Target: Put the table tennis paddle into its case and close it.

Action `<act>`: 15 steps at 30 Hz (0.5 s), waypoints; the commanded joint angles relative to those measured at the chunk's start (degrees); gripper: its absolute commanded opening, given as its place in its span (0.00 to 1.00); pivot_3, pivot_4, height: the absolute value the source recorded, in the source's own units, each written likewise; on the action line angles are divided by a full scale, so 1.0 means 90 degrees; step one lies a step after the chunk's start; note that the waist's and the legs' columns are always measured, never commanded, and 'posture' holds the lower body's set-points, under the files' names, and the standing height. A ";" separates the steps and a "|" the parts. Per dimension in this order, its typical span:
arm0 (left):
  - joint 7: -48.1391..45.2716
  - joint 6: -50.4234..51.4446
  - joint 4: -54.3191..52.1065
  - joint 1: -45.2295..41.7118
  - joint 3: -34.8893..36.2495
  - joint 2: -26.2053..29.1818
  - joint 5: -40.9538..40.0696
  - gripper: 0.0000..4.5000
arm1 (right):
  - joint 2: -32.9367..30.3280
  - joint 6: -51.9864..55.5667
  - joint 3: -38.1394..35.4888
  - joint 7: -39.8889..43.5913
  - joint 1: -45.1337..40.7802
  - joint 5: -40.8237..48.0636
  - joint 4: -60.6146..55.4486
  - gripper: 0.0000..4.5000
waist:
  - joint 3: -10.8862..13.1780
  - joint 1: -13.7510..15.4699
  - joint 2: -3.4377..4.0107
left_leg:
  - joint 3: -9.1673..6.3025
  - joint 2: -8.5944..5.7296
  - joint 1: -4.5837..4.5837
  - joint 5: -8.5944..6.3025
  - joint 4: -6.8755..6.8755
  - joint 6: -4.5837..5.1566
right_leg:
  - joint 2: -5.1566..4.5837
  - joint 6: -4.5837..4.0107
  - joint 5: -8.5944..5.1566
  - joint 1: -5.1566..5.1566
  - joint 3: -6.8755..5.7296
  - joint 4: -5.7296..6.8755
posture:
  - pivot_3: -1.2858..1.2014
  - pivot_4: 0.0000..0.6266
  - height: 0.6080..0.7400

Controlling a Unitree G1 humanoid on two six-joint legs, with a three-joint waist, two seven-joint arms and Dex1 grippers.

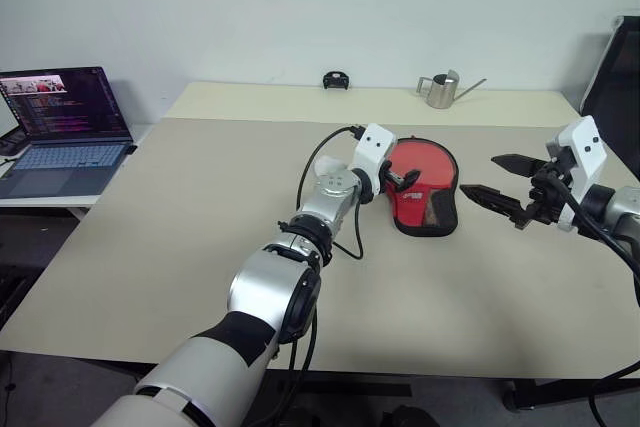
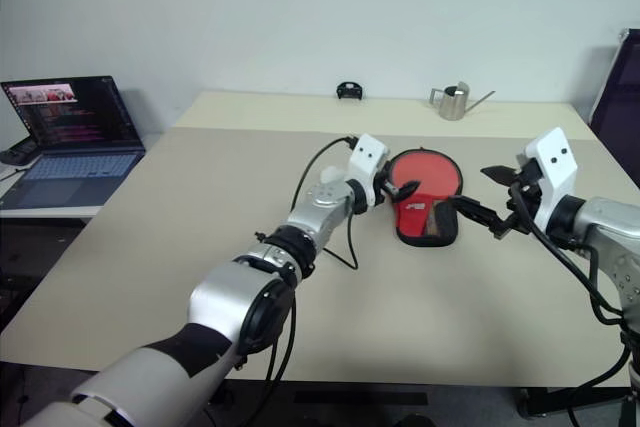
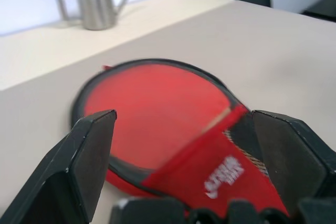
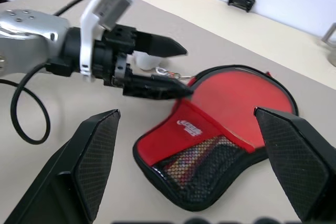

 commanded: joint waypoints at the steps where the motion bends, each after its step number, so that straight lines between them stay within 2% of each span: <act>1: -0.0716 -0.0339 -0.0227 -0.0291 0.0314 0.0167 -0.0334 1.00 | 0.0182 -0.0060 0.0026 -0.0419 -0.0114 -0.0188 0.0004 1.00 | 0.0000 0.0001 0.0000 | 0.0000 0.0000 0.0000 0.0000 0.0000 0.0000 | 0.0000 0.0000 0.0000 0.0000 0.0000 0.0000 | 0.52 0.24 1.00; 4: -0.1909 -0.0437 -0.0432 -0.0185 0.0460 0.0536 -0.0594 1.00 | 0.0465 -0.0101 0.0233 -0.0671 -0.0210 -0.0366 0.0330 1.00 | 0.0000 -0.0026 0.0001 | 0.0005 0.0001 0.0004 0.0002 0.0000 -0.0003 | 0.0002 0.0000 0.0000 0.0000 0.0001 0.0001 | 0.52 0.24 1.00; 8: -0.3345 -0.0236 -0.0851 0.0246 0.0554 0.1336 -0.0930 1.00 | 0.0949 -0.0324 0.0700 -0.0946 -0.0608 -0.0796 0.1183 1.00 | -0.0004 -0.0139 0.0007 | 0.0010 0.0005 0.0011 0.0003 -0.0001 -0.0005 | 0.0007 0.0000 0.0000 -0.0001 0.0005 0.0008 | 0.52 0.24 1.00; 11: -0.4082 0.0015 -0.1428 0.0627 0.0551 0.1802 -0.1158 1.00 | 0.1269 -0.0601 0.0950 -0.1099 -0.1052 -0.1193 0.2107 1.00 | -0.0005 -0.0193 0.0009 | 0.0009 0.0005 0.0011 0.0004 0.0000 -0.0005 | 0.0006 0.0000 0.0000 0.0000 0.0007 0.0007 | 0.52 0.24 1.00; 15: -0.4433 0.0476 -0.2472 0.1128 0.0523 0.2162 -0.1418 1.00 | 0.1538 -0.1158 0.1156 -0.1227 -0.1618 -0.1750 0.3472 1.00 | -0.0005 -0.0168 0.0009 | 0.0006 0.0004 0.0006 0.0004 0.0003 -0.0005 | 0.0005 0.0000 0.0000 -0.0001 0.0006 0.0004 | 0.52 0.24 1.00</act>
